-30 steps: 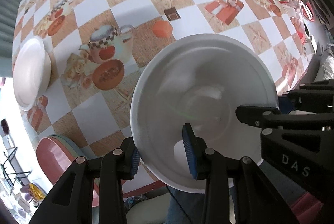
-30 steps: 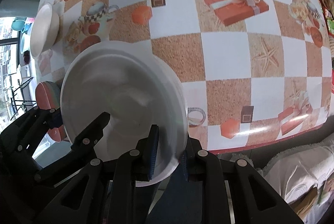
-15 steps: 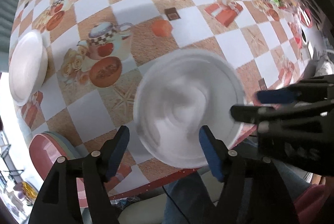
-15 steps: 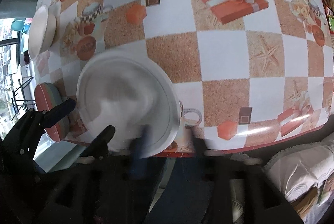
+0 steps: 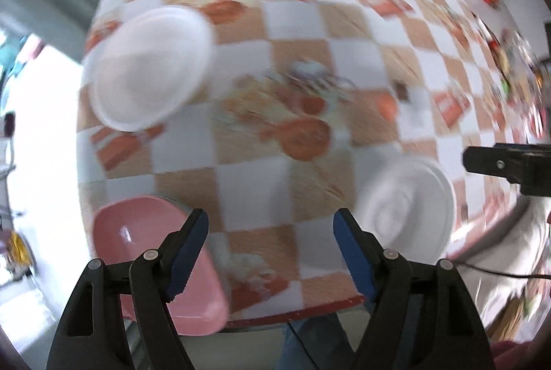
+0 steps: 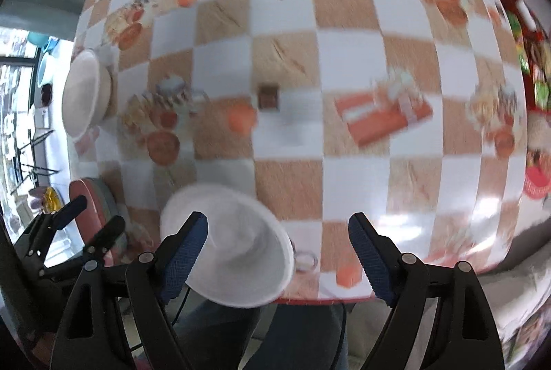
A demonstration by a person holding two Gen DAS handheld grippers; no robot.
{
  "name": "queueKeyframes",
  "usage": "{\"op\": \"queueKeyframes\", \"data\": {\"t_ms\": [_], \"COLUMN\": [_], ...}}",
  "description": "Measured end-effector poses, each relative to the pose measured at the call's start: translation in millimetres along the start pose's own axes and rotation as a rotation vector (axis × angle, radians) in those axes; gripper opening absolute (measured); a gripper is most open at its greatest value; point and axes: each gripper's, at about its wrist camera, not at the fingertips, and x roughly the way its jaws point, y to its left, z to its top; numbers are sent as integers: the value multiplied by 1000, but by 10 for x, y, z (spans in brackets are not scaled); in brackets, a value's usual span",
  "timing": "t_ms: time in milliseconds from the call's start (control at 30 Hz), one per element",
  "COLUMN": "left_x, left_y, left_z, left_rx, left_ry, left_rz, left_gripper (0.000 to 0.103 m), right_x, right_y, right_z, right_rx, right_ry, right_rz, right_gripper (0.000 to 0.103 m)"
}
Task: Organize plates and bowls
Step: 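Move both grippers to the third white round plate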
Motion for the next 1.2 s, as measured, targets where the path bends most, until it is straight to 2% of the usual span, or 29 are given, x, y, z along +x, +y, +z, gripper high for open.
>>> {"op": "queueKeyframes", "data": {"t_ms": [300, 667, 967, 1200], "left_x": [-199, -9, 254, 489], "left_y": [788, 1415, 1630, 1743], "left_z": [363, 667, 916, 1026], "left_rx": [-192, -309, -316, -308], "left_ry": [-85, -77, -61, -23], "left_rz": [88, 158, 194, 209], "left_gripper": [79, 79, 79, 79], "right_x": [-102, 100, 453, 689], "right_y": [732, 1341, 1738, 1845], "right_z": [460, 742, 991, 1126], "right_rx": [-139, -180, -207, -207], "right_ry": [-47, -37, -14, 5], "right_rz": [21, 15, 13, 8], "right_gripper": [85, 85, 85, 85]}}
